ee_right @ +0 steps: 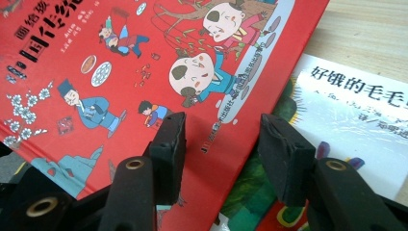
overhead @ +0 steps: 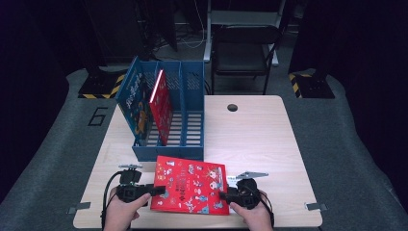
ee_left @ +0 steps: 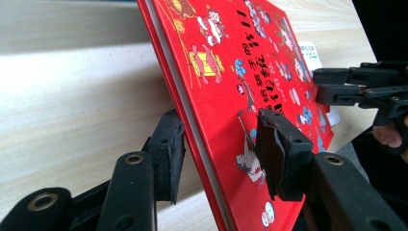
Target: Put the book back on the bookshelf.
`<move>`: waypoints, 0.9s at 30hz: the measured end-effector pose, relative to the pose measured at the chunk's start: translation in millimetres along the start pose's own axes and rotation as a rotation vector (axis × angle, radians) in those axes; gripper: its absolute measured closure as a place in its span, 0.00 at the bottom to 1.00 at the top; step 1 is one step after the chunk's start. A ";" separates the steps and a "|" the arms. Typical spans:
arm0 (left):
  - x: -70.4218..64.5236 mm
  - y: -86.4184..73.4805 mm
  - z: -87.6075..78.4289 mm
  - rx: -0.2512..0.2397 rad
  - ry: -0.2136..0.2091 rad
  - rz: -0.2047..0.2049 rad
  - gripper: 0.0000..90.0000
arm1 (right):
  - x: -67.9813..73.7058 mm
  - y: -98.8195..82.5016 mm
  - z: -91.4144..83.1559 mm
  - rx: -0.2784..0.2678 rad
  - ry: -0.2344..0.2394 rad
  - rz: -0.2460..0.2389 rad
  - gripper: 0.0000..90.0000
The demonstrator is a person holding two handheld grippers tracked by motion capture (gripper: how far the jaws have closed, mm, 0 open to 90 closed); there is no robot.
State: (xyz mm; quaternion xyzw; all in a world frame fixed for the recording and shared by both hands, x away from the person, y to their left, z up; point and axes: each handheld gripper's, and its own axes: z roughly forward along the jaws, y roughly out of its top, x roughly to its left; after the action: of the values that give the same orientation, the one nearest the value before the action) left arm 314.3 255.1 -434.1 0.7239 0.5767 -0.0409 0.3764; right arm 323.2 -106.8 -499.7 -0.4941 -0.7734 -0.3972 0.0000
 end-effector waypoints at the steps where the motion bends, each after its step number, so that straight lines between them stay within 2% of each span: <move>1: 0.0 0.0 0.0 0.000 0.000 0.000 0.61 | 0.2 0.5 0.1 0.001 0.000 -0.005 0.59; 6: -7.3 8.6 -6.4 0.006 0.001 0.019 0.63 | 2.7 2.3 -0.2 -0.002 -0.005 -0.015 0.59; 11: -13.4 15.1 -10.8 0.015 0.020 0.042 0.63 | 3.9 3.2 0.4 -0.008 -0.005 -0.020 0.59; 13: -15.4 17.6 -13.8 0.026 0.010 0.047 0.64 | 4.8 3.3 0.4 -0.011 -0.003 -0.017 0.61; 14: -18.5 20.0 -15.9 0.022 -0.004 0.042 0.65 | 7.5 3.9 0.4 -0.031 0.060 -0.025 0.68; 16: -20.3 20.9 -16.2 0.025 -0.004 0.030 0.65 | 12.3 4.8 1.1 -0.033 0.047 -0.042 0.70; 17: -20.4 22.0 -15.8 0.034 0.012 0.045 0.66 | 17.3 6.2 1.7 -0.037 0.049 -0.061 0.72; 18: -20.1 22.3 -14.8 0.042 0.028 0.059 0.65 | 24.4 6.4 3.0 -0.045 0.034 -0.100 0.76; 19: -19.1 22.2 -14.0 0.045 0.030 0.054 0.65 | 24.7 6.1 3.3 -0.044 0.034 -0.108 0.76; 20: -17.3 21.2 -13.0 0.040 0.030 0.048 0.65 | 22.5 5.7 3.7 -0.048 0.045 -0.095 0.77; 21: -14.4 19.5 -11.5 0.024 0.014 0.019 0.65 | 20.8 5.2 3.9 -0.053 0.048 -0.085 0.81; 25: -12.5 17.7 -10.9 0.027 0.010 0.004 0.65 | 22.0 4.4 4.4 -0.056 0.029 -0.106 0.82; 27: -11.6 17.0 -11.1 0.031 0.006 0.005 0.65 | 22.3 4.0 4.3 -0.055 0.030 -0.094 0.83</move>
State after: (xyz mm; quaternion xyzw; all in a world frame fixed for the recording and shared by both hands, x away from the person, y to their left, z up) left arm 321.0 251.4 -412.0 0.7311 0.5755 -0.0466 0.3635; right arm 316.5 -86.4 -491.5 -0.4511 -0.7843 -0.4253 -0.0207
